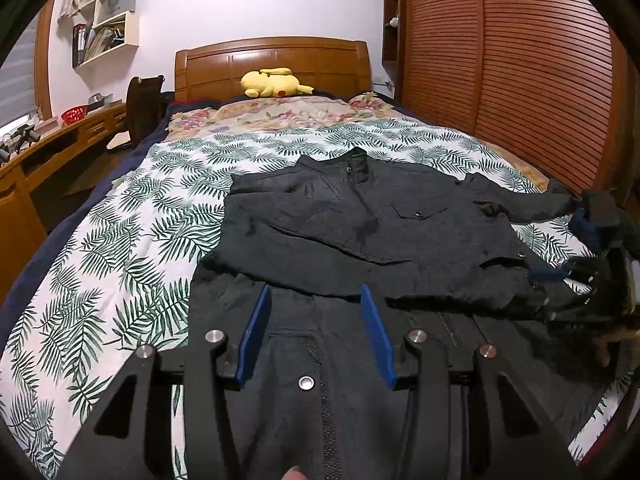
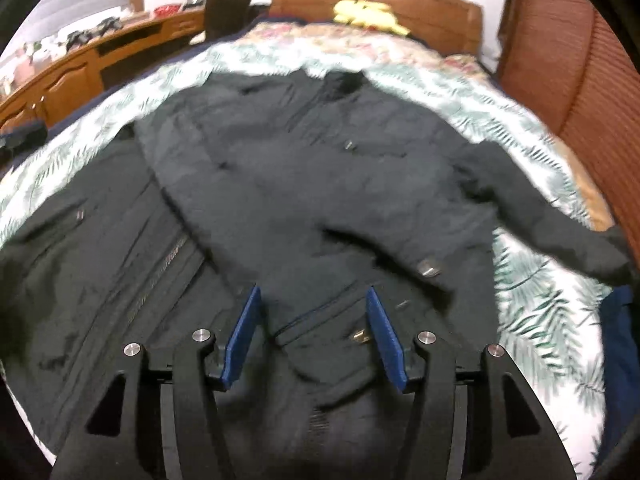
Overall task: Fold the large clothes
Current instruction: 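Move the right tool to the other sleeve cuff and grasp it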
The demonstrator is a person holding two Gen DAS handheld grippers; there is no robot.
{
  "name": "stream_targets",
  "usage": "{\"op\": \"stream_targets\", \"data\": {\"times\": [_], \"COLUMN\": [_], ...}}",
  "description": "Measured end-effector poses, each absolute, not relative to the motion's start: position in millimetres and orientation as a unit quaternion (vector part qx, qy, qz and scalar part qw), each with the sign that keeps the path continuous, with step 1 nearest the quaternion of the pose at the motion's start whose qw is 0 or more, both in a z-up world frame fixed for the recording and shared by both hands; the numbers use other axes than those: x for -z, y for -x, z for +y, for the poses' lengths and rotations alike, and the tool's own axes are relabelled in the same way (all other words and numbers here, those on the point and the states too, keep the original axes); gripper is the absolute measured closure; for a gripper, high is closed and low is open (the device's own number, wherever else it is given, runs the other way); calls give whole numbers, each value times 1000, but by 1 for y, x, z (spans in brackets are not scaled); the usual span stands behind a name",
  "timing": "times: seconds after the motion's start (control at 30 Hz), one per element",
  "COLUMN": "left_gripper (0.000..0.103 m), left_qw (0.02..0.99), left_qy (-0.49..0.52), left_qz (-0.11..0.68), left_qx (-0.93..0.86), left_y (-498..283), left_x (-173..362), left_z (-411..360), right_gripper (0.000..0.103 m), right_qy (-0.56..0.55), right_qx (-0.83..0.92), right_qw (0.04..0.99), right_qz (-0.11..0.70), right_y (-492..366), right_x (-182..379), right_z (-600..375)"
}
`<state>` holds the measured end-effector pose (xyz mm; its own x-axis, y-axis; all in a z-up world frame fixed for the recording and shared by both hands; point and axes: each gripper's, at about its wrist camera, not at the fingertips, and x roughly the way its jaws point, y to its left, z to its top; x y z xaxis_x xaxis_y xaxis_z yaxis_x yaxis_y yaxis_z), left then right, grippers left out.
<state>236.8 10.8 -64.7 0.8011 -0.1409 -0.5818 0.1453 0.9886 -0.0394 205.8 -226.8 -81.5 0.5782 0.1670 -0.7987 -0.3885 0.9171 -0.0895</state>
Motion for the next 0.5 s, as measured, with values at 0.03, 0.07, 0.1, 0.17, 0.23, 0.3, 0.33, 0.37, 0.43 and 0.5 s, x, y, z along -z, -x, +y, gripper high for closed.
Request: {"op": "stream_targets", "data": {"times": [0.03,0.07,0.1,0.17,0.23,0.3,0.33,0.37,0.43,0.5], "left_gripper": [57,57,57,57,57,57,57,57,57,57], "left_qw": [949,949,949,949,948,948,948,948,947,947], "left_qy": [-4,-5,-5,-6,-6,-7,-8,-9,-12,-15], "left_qz": [306,306,306,306,306,307,307,308,308,308], "left_qx": [76,77,77,79,81,83,84,86,89,94], "left_y": [-237,-236,-236,-236,-236,-236,-236,-236,-236,-236], "left_x": [65,65,65,65,66,66,67,67,68,68], "left_z": [10,10,9,8,7,4,3,1,-2,-5], "right_gripper": [47,46,46,46,46,46,46,46,46,46], "right_qy": [134,141,151,177,186,186,181,176,161,149], "right_qx": [-160,-161,-160,-154,-149,-153,-157,-160,-169,-174], "right_qw": [870,863,858,859,858,856,856,856,859,862], "right_qz": [446,457,464,455,455,457,458,459,456,452], "right_y": [-207,-208,-208,-205,-205,-204,-203,-202,-196,-192], "right_x": [92,100,108,112,111,110,108,106,98,90], "right_z": [-224,-222,-219,-213,-210,-212,-214,-216,-223,-230]}}
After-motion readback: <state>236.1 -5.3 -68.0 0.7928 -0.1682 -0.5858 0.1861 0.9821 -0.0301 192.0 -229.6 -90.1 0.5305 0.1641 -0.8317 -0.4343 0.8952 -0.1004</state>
